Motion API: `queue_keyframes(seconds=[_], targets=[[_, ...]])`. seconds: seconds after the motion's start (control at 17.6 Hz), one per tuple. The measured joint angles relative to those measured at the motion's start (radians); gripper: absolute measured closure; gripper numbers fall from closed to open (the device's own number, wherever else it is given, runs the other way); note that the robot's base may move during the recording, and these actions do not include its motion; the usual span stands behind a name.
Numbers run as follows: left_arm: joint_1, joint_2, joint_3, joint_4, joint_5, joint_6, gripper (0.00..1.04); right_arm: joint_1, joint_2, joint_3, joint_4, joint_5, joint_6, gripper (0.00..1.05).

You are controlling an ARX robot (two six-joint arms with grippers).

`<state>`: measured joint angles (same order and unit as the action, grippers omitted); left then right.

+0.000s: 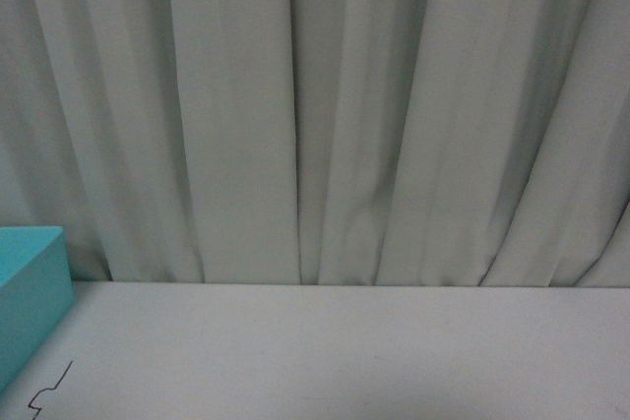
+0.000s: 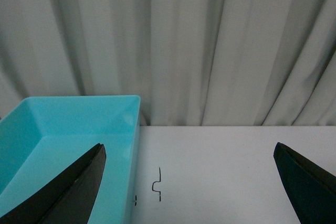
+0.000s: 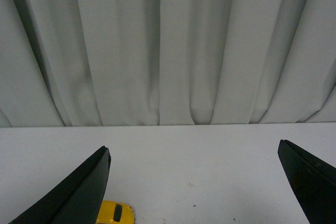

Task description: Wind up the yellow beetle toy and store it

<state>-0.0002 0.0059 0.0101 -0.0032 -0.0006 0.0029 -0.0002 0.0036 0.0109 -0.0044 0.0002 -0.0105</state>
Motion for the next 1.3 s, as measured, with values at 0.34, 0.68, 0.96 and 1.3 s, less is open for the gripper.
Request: queue_keyframes(seconds=[0.34, 0.68, 0.96, 1.3], targets=[[0.0, 0.0, 0.0, 0.0, 0.0, 0.0, 0.07, -0.268, 0.204, 0.081, 0.176, -0.369, 0.008, 0.07], [0.0, 0.0, 0.0, 0.0, 0.0, 0.0, 0.07, -0.381, 1.051, 0.525, 0.524, -0.815, -0.204, 0.07], [0.0, 0.0, 0.0, 0.0, 0.0, 0.0, 0.07, -0.331, 1.15, 0.645, 0.396, -0.87, -0.327, 0.07], [0.0, 0.0, 0.0, 0.0, 0.0, 0.0, 0.07, -0.269, 1.281, 0.836, 0.118, -0.892, -0.569, 0.07]])
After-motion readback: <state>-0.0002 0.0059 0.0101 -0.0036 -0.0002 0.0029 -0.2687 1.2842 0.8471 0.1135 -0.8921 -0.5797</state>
